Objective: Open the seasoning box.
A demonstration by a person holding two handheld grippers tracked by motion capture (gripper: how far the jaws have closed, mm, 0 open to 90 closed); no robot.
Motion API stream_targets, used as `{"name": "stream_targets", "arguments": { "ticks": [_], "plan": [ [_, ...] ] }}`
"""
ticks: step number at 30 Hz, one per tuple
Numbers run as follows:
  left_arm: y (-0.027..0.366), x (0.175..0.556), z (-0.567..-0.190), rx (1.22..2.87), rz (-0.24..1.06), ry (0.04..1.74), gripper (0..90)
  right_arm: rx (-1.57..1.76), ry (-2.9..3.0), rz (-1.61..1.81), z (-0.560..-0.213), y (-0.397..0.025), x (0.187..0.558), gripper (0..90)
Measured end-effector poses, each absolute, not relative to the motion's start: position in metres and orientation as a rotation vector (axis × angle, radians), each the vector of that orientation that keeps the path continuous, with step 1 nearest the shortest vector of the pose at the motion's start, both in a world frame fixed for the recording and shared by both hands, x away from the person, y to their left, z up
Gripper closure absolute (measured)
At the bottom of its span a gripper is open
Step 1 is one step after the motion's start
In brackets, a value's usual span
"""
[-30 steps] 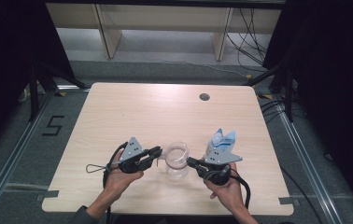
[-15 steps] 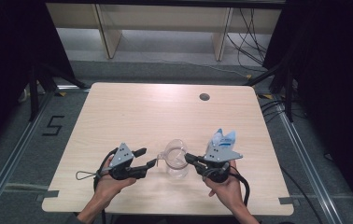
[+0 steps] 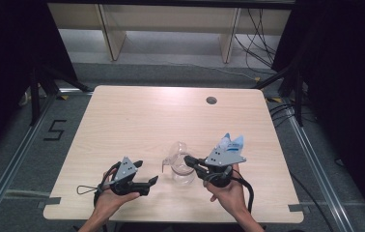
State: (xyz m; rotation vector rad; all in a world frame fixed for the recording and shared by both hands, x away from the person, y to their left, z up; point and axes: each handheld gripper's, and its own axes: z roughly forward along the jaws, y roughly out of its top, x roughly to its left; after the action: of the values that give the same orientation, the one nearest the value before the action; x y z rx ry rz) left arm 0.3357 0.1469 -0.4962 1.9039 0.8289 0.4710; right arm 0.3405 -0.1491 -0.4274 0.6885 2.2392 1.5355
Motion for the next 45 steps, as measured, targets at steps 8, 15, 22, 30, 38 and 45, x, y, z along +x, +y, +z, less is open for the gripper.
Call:
{"name": "stream_targets", "arguments": {
  "ticks": [8, 15, 22, 30, 38, 45],
  "plan": [
    [0.145, 0.335, -0.499, 1.924, 0.489, 0.826, 19.8, 0.648, 2.254, 1.544, -0.422, -0.138, 0.342, 88.1],
    [0.144, 0.335, -0.501, 1.919, 0.477, 0.821, 20.0, 0.605, 2.251, 1.553, -0.421, -0.124, 0.342, 87.8],
    [0.145, 0.334, -0.501, 1.911, 0.478, 0.828, 20.2, 0.581, 2.264, 1.563, -0.421, -0.113, 0.341, 87.6],
    [0.148, 0.335, -0.501, 1.899, 0.483, 0.838, 20.0, 0.580, 2.265, 1.572, -0.420, -0.118, 0.340, 82.7],
    [0.148, 0.335, -0.501, 1.891, 0.472, 0.832, 19.3, 0.643, 2.250, 1.582, -0.420, -0.139, 0.333, 53.7],
    [0.147, 0.335, -0.500, 1.883, 0.465, 0.837, 17.8, 0.668, 2.206, 1.585, -0.422, -0.159, 0.321, 45.4]
  ]
}}
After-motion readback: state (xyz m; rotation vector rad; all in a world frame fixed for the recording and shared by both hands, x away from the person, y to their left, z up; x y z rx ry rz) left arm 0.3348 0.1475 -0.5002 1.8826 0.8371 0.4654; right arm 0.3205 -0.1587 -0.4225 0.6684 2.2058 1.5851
